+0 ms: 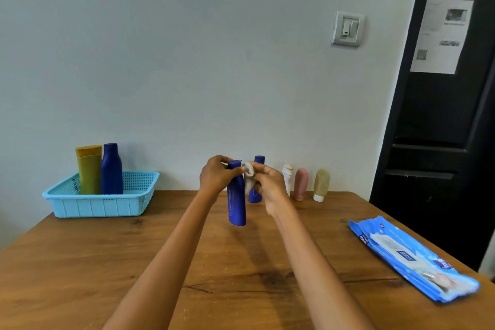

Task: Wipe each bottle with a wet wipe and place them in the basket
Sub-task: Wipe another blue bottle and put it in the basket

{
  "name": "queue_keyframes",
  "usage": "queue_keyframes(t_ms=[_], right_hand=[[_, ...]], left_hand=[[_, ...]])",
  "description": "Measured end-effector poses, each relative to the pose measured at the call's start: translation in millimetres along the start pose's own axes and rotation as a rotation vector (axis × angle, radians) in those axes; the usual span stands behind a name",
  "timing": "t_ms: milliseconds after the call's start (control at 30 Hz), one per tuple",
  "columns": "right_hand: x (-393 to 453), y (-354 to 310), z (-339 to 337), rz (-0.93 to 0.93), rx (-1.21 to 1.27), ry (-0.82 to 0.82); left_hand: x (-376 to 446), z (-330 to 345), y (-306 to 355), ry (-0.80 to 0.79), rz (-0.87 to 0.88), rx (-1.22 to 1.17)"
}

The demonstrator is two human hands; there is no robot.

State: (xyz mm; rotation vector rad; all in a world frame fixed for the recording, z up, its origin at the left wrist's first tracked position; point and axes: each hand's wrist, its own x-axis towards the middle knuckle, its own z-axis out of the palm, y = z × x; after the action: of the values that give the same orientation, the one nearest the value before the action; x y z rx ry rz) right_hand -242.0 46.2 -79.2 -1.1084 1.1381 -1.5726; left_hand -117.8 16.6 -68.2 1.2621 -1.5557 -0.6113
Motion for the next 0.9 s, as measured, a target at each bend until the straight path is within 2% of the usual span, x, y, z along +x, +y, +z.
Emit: queue_keyframes(t_ms=[133, 267, 467, 567, 700, 833, 900], right_hand=[[3.2, 1.5, -3.8, 0.024, 0.016, 0.034], [4.7, 7.9, -3.0, 0.082, -0.117, 0.03], [2.5, 9.2, -0.3, 0.066, -0.175, 0.012], [2.6, 9.1, 0.7, 0.064, -0.155, 0.005], [3.2, 10.4, 4.2, 0.064, -0.142, 0.02], [3.1, 11.2, 3.8, 0.09, -0.089, 0.039], [1.8, 9.7, 4.6, 0.087, -0.091, 0.033]], left_hand=[[-2.8, 6.6, -0.6, 0.002, 0.039, 0.019], [-5.1, 10.1, -4.5, 0.038, 0.053, 0.059], [-6.8, 9.4, -6.1, 0.08, 0.203, 0.351], [-6.4, 8.8, -3.1, 0.073, 0.22, 0.441], [1.2, 0.3, 1.7, -0.068, 0.164, 0.396], [5.1, -15.5, 0.8, -0.278, 0.061, 0.162], [5.6, -20.1, -2.6, -0.308, 0.047, 0.086]])
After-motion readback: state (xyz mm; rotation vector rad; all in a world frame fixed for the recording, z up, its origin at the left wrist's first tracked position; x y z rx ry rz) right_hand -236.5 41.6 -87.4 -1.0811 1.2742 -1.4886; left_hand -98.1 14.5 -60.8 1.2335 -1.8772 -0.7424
